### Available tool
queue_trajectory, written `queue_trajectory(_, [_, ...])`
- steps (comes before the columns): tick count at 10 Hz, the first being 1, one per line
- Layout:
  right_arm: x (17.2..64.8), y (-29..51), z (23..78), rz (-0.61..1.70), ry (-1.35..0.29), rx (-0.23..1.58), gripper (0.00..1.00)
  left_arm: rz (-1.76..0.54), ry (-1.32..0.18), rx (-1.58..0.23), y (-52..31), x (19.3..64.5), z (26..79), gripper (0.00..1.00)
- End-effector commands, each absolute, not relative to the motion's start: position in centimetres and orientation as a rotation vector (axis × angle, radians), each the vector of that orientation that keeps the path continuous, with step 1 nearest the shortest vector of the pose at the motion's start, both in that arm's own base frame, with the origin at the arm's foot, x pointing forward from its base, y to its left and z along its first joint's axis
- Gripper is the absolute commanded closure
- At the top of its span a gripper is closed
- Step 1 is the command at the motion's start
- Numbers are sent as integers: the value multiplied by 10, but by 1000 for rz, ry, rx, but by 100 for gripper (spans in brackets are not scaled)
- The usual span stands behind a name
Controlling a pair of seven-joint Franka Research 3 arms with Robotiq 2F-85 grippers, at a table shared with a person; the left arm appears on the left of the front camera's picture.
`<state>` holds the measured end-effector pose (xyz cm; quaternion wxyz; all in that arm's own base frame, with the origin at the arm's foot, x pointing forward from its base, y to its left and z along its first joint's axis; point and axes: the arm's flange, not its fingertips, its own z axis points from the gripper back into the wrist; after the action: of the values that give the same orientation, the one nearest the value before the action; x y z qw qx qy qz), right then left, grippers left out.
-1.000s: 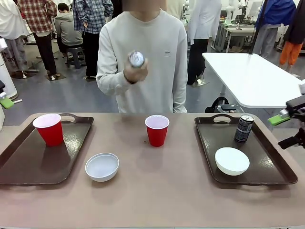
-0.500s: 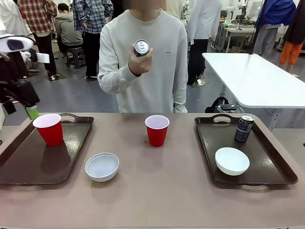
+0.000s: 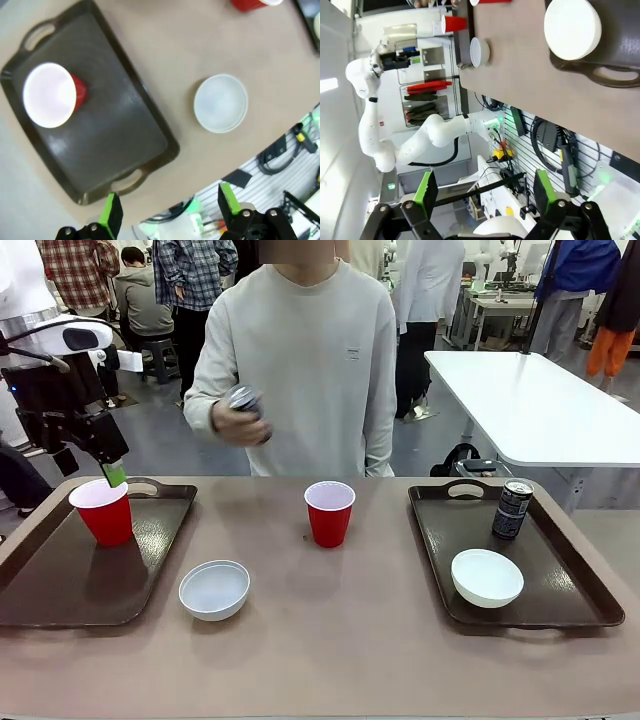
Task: Prepare tableware on both trays.
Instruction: Pick up a Picnic Bowl from the table and place it on a Handle tray.
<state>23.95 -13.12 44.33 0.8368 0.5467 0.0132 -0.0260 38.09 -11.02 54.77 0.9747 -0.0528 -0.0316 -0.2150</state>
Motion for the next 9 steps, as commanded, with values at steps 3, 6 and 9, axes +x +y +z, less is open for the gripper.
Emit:
queue_trajectory(3, [235,-136,448,-63,1,1169,0,-511,-55,-142,-59,329,553,0])
queue_trajectory(6, [235,-136,448,-63,1,1169,0,-451,-143,-151,-10,264,557,0])
queue_trajectory(9, [235,-136,448,-63,1,1169,0,-414,-127,-168,-17,283,552,0])
